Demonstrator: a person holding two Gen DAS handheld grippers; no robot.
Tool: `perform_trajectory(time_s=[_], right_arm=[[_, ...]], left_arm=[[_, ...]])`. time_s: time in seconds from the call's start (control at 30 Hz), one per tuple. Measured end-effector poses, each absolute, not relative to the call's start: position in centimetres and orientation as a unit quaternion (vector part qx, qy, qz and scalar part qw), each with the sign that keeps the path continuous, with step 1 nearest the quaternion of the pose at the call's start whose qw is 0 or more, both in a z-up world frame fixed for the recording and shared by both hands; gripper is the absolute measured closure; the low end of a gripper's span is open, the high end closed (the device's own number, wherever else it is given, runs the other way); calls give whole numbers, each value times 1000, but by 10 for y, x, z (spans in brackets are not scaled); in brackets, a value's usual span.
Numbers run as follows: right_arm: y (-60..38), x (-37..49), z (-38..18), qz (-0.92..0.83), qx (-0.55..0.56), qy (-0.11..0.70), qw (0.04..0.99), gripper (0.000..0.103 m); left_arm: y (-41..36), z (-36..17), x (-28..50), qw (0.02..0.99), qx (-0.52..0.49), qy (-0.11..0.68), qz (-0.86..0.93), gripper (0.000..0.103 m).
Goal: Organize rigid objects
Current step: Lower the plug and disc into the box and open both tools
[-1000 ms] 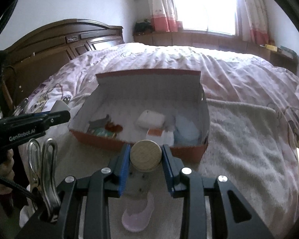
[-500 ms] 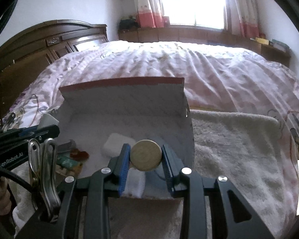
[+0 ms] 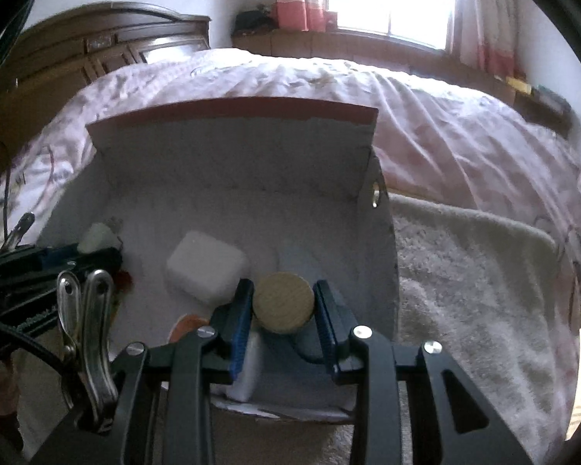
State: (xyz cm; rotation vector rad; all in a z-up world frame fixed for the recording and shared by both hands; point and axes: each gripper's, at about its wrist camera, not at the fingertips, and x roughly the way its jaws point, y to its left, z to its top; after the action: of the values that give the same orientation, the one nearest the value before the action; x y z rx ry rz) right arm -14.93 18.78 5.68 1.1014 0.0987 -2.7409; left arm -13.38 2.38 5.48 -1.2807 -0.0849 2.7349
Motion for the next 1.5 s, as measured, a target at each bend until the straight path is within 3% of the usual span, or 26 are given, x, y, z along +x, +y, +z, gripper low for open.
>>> perform_trajectory(time_s=[0.5,0.77,1.13,1.5], right_arm=[[200,-137,58,-916,393,37,71,71],[192,-125,63,-925,368,28,96,40],[192,-100,80,-935,335,-2,111,33],[189,-76,83,-934,335,-19,123,33]], left_arm=[[26,51,-105,69,-424,-18,903,77],[24,62,-98,74,-414,-14,907,55],[23,76,-81,77,-397,-18,914,53],[20,82,-62,71,-392,-21,917,53]])
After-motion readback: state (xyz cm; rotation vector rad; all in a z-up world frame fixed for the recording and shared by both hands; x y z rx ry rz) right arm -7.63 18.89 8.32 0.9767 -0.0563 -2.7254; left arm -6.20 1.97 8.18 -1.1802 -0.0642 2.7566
